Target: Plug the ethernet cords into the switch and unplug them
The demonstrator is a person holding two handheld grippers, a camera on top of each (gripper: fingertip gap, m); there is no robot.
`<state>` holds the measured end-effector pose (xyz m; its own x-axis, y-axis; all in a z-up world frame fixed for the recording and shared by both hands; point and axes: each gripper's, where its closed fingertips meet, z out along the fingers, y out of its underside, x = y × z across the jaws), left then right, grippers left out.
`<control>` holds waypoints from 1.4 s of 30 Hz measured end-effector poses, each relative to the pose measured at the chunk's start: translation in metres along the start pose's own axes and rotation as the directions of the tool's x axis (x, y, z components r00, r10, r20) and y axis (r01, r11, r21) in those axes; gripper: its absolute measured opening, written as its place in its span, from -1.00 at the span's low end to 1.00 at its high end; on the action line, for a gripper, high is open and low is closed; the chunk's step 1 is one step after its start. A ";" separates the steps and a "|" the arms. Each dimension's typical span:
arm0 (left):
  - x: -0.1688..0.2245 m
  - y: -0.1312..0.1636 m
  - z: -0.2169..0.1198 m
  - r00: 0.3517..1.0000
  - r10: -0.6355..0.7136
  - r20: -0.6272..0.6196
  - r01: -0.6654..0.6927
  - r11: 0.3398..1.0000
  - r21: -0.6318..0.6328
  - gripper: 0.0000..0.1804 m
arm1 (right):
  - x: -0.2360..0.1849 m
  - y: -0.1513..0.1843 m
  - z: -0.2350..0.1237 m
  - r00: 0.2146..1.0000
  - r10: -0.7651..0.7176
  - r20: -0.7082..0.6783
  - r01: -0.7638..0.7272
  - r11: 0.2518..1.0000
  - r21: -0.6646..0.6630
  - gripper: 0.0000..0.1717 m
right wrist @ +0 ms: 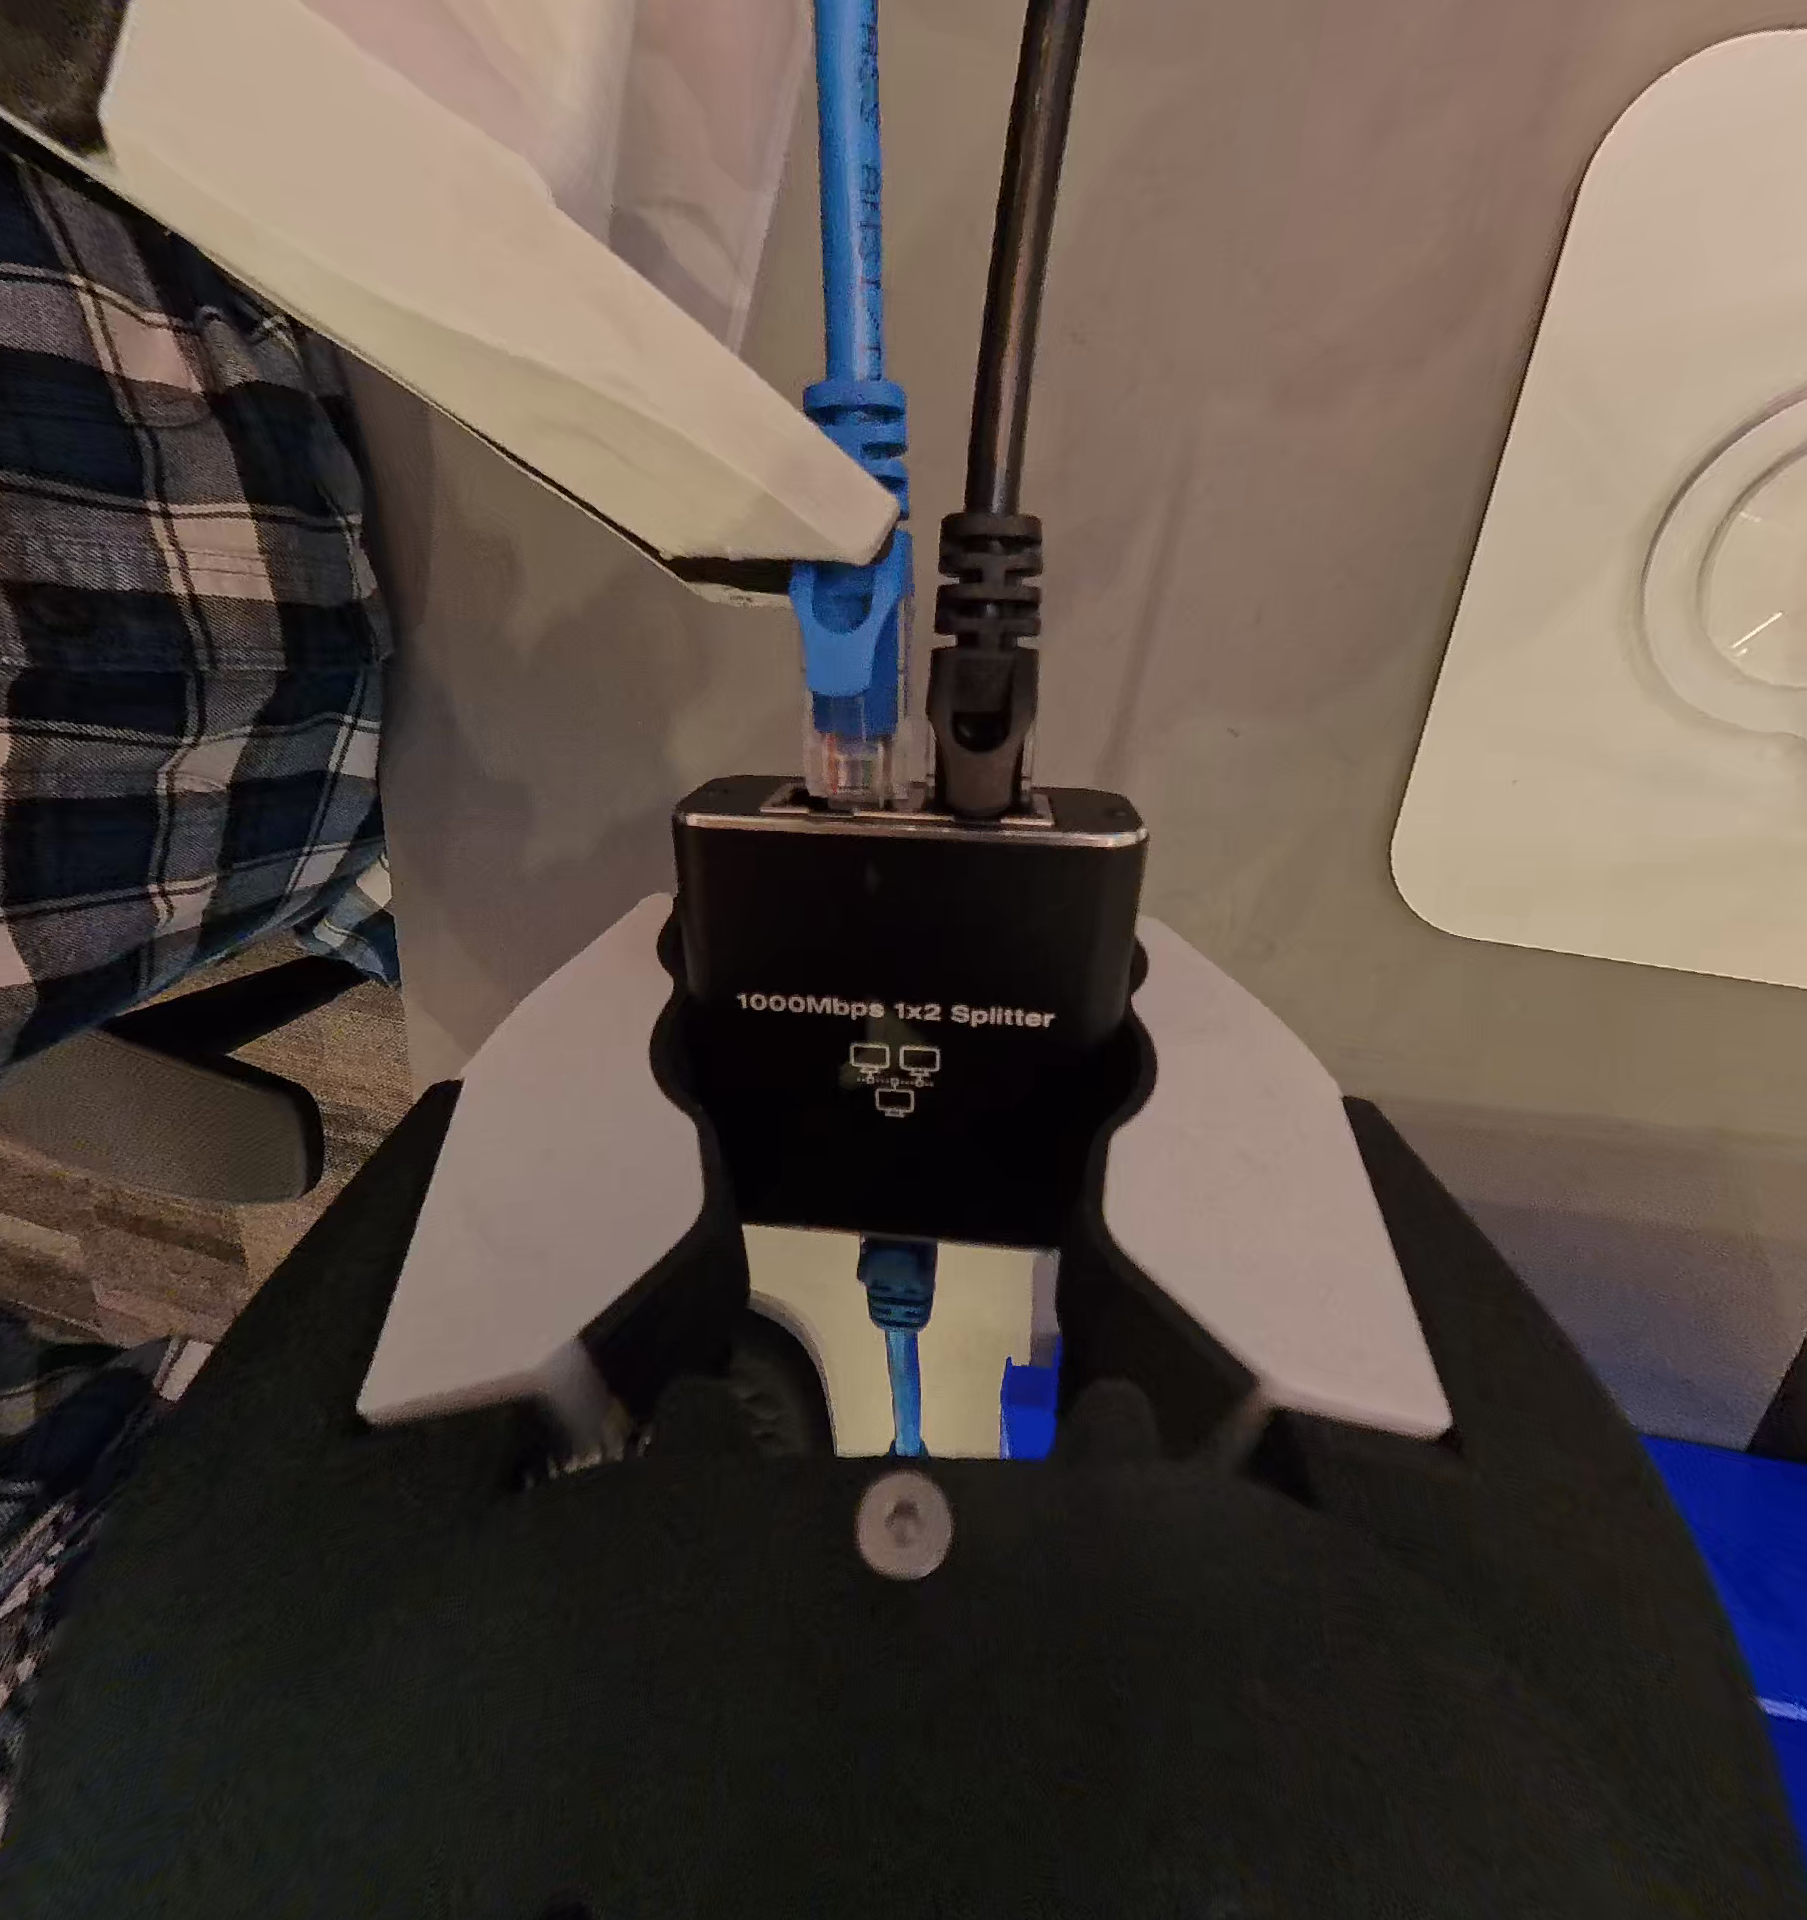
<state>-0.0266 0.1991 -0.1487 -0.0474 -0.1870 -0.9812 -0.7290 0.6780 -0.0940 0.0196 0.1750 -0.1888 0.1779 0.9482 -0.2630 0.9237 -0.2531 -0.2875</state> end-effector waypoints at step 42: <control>-0.012 -0.024 0.024 0.999 0.033 0.024 -0.033 0.999 0.023 -0.90 | 0.005 -0.003 -0.002 0.994 -0.041 -0.097 0.039 0.999 -0.019 -0.13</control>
<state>0.0079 0.2027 -0.1390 -0.0545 -0.1474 -0.9876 -0.7109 0.7002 -0.0653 0.0184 0.1811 -0.1871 0.1721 0.9719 -0.1606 0.9363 -0.2120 -0.2799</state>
